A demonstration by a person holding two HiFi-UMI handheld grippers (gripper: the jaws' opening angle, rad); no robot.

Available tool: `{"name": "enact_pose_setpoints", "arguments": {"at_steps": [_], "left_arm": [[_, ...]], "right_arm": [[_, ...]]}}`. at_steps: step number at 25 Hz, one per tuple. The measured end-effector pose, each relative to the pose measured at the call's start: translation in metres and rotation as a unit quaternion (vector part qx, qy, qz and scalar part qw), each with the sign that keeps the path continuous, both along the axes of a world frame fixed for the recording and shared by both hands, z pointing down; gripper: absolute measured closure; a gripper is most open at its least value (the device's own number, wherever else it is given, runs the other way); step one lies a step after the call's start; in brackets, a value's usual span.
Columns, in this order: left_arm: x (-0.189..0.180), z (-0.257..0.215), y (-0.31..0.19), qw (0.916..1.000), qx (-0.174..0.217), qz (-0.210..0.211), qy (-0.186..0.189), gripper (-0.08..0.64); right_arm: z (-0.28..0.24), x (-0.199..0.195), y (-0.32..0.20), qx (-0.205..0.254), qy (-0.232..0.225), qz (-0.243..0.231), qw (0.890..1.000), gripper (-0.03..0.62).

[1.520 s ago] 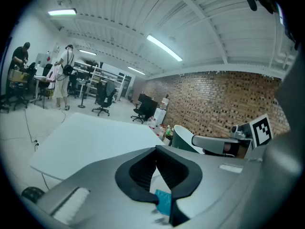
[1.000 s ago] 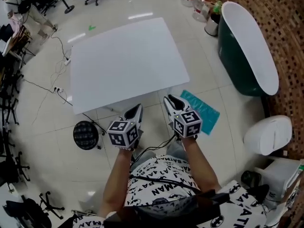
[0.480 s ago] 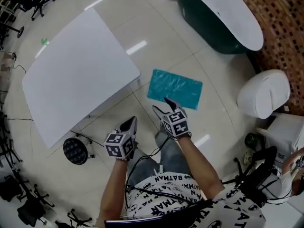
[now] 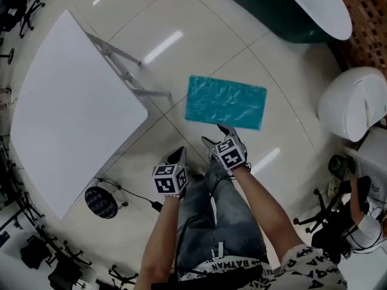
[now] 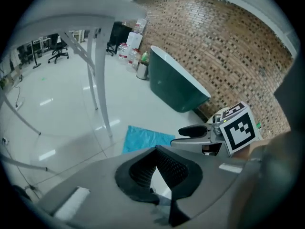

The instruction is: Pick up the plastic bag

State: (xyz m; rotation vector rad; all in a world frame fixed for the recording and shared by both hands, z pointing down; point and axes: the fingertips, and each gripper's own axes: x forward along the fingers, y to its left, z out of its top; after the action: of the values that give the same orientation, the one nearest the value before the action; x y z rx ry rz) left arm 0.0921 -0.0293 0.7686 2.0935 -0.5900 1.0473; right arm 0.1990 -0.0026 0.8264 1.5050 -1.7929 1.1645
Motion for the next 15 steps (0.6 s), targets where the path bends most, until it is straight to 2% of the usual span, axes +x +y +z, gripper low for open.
{"name": "enact_pose_setpoints", "arguments": {"at_steps": [5,11,15], "left_arm": [[-0.007,0.108,-0.004,0.9981,-0.024,0.039,-0.041,0.560],[-0.004,0.226,-0.016,0.9957,-0.030,0.065,-0.058,0.560],[-0.005,0.296,-0.018,0.9940,-0.040,0.077,-0.066,0.560]], "right_arm": [[0.126,-0.014,0.006,-0.044,-0.001,-0.002,0.999,0.256],[0.270,-0.021,0.003,-0.080,0.008,0.010,0.997,0.256],[0.346,-0.028,-0.010,-0.086,0.003,0.028,0.996,0.256]]}}
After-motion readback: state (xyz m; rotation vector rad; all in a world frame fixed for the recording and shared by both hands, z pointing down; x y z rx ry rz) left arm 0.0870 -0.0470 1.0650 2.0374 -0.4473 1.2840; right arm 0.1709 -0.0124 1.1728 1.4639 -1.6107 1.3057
